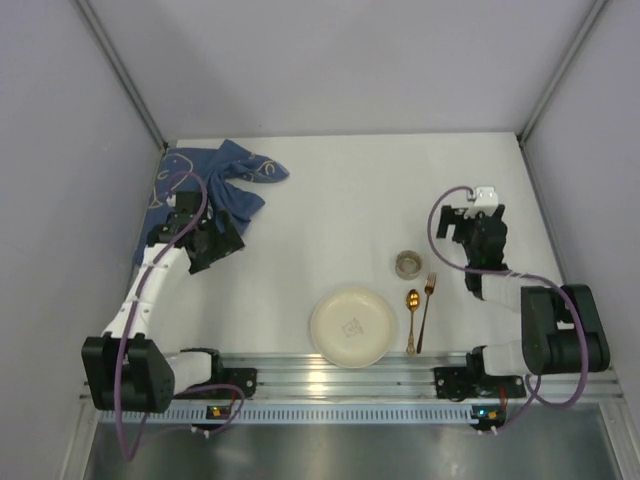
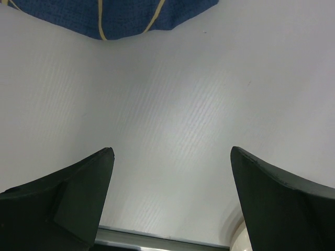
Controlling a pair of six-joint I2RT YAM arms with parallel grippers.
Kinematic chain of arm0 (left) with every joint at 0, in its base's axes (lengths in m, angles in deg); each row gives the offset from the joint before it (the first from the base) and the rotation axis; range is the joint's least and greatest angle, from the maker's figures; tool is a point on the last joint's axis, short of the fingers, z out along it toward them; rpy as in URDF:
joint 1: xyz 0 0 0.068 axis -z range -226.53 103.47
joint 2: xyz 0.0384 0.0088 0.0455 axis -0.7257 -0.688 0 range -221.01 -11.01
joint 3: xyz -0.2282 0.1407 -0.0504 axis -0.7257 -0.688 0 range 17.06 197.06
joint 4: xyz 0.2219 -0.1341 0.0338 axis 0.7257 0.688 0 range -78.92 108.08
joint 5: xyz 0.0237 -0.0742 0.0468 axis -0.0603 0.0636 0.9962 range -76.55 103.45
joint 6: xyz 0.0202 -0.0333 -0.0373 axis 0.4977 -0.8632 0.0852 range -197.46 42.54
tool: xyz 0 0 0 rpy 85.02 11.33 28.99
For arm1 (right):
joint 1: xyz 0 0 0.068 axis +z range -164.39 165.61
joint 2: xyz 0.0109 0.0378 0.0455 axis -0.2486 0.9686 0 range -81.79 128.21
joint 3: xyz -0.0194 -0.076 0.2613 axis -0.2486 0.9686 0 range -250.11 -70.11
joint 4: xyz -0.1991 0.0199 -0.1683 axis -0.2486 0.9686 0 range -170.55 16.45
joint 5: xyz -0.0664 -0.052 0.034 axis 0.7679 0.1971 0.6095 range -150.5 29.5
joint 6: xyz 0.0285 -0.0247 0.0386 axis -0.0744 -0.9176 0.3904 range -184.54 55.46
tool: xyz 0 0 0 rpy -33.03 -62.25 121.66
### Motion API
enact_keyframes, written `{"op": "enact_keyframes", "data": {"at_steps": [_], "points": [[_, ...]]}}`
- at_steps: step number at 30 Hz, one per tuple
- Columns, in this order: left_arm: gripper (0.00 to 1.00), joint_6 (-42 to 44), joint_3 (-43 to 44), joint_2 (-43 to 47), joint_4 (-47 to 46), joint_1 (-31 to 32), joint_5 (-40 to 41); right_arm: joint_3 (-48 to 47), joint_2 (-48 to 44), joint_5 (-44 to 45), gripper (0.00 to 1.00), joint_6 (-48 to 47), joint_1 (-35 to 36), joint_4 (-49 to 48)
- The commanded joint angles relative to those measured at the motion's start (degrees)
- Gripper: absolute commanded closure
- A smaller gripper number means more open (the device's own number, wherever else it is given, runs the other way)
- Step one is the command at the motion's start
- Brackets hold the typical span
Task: Set the dinner table for one person
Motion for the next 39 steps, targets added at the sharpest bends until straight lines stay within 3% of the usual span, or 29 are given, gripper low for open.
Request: {"op": "enact_keyframes", "data": {"at_steps": [1, 2, 4, 5, 6, 7, 8, 9, 11, 12, 13, 14, 16, 21, 27, 34, 37, 38, 39], "points": [[0.02, 1.3, 2.1, -4.8, 0.8, -0.2, 6.1, -20.5, -7.0, 0.1, 0.00, 5.7, 1.8, 25.1], [0.02, 2.1, 2.3, -6.2, 0.4, -0.2, 6.2, -24.7, -7.4, -7.4, 0.00, 11.0, 1.8, 35.7], [0.02, 2.5, 3.3, -10.3, -0.7, -0.2, 6.7, -32.6, -7.9, -14.5, 0.00, 15.8, 2.2, 41.2], [0.02, 2.9, 3.8, -12.0, -2.9, -0.2, 6.6, -32.5, -8.9, -14.7, 0.00, 23.1, 2.7, 41.7], [0.02, 3.0, 5.5, -15.4, -5.2, -0.2, 6.5, -29.4, -9.4, -10.2, 0.00, 45.0, 0.9, 43.7], [0.02, 2.9, 6.6, -17.4, -5.3, -0.2, 6.5, -26.1, -9.9, -10.2, 0.00, 53.3, 0.9, 47.2], [0.02, 2.9, 8.0, -19.5, -7.2, -0.2, 6.2, -21.2, -7.7, -27.9, 0.00, 57.2, -3.5, 40.8], [0.02, 3.0, 12.0, -21.7, -7.6, -0.2, 5.5, -16.0, -5.0, -36.3, 0.00, 61.5, -4.1, 22.1], [0.02, 2.4, 16.7, -28.7, -7.7, -0.2, 2.8, -18.4, -3.8, -40.3, 0.00, 57.4, -1.6, 32.1], [0.02, 1.9, 21.6, -31.1, -7.6, -0.2, 2.1, -19.8, -6.3, -36.7, 0.00, 52.4, 1.0, 47.1], [0.02, 1.2, 23.8, -35.0, -7.5, -0.1, 1.6, -22.1, -9.1, -32.6, 0.00, 44.0, 5.2, 51.8], [0.02, -0.1, 25.6, -36.6, -7.8, -0.1, 1.5, -22.9, -14.3, -26.2, 0.00, 41.6, 6.5, 56.8], [0.02, -0.6, 30.5, -40.6, -8.6, 0.0, 2.1, -23.5, -17.6, -24.7, 0.00, 39.7, 7.1, 62.8], [0.02, 1.1, 43.2, -50.7, -5.3, 0.1, 4.6, -26.1, -20.0, -26.1, 0.00, 34.8, 6.8, 71.2], [0.05, 1.8, 51.0, -61.1, -2.9, 0.1, 4.4, -28.1, -19.3, -26.6, 0.00, 32.8, 6.8, 74.1], [0.25, 1.1, 52.7, -64.1, -0.3, 0.0, 5.6, -33.3, -16.9, -26.5, 0.00, 29.6, 6.8, 77.5], [0.55, 2.3, 52.8, -65.7, 0.0, 0.1, 3.1, -33.7, -16.3, -26.7, 0.00, 29.8, 6.9, 77.7], [0.71, 2.6, 52.5, -66.0, 0.1, 0.1, 1.5, -33.7, -16.3, -27.0, 0.00, 29.9, 7.0, 77.7], [0.76, 2.7, 51.5, -66.0, 0.0, 0.1, 0.2, -33.5, -16.3, -27.0, 0.00, 30.0, 7.0, 77.6]]}}
